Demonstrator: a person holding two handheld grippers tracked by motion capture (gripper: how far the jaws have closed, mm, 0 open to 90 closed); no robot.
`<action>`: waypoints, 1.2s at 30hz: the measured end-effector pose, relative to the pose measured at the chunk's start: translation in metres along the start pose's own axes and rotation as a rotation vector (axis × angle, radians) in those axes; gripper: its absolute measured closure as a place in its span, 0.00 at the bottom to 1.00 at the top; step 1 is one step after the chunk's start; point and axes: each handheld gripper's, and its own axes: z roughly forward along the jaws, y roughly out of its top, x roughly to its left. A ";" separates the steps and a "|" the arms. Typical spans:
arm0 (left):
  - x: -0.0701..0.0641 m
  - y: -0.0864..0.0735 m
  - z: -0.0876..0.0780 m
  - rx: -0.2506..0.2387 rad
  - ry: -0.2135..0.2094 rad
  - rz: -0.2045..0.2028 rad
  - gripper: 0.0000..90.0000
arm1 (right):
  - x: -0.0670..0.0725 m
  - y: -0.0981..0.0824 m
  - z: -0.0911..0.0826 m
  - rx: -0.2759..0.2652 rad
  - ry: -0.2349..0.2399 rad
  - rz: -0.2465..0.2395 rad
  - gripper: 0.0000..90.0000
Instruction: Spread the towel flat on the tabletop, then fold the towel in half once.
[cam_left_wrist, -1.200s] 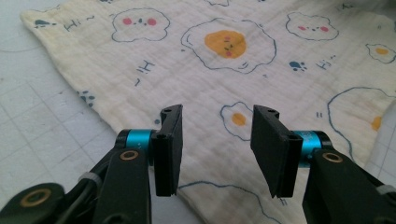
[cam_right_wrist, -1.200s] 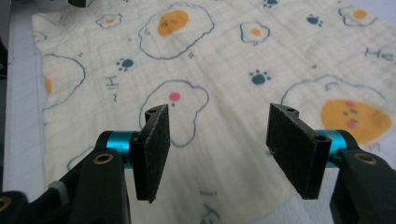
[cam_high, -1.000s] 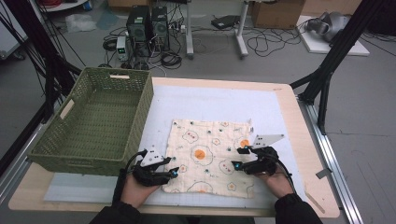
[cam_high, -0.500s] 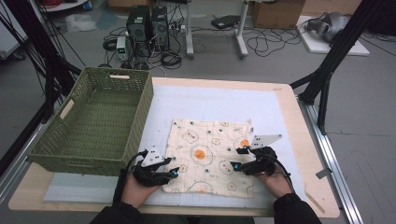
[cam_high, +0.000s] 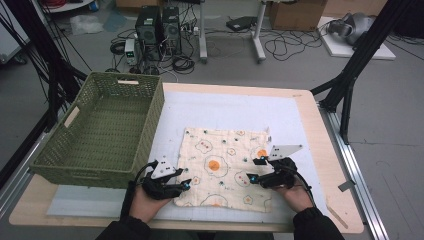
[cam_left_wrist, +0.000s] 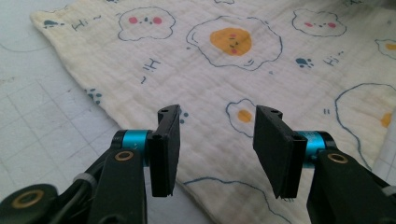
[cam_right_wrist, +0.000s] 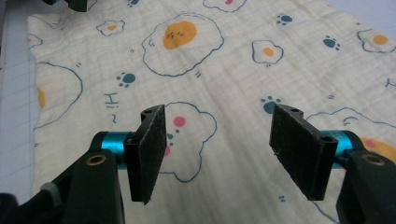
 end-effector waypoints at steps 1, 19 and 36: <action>0.000 0.001 0.000 0.001 0.004 0.006 0.57 | 0.000 0.000 0.000 -0.001 0.000 -0.001 0.40; 0.029 0.045 0.028 -0.041 0.050 -0.077 0.69 | -0.048 0.013 -0.013 0.034 -0.045 0.041 0.42; 0.066 0.057 0.068 0.042 0.204 -0.197 0.70 | -0.092 0.027 0.003 0.083 -0.155 0.081 0.53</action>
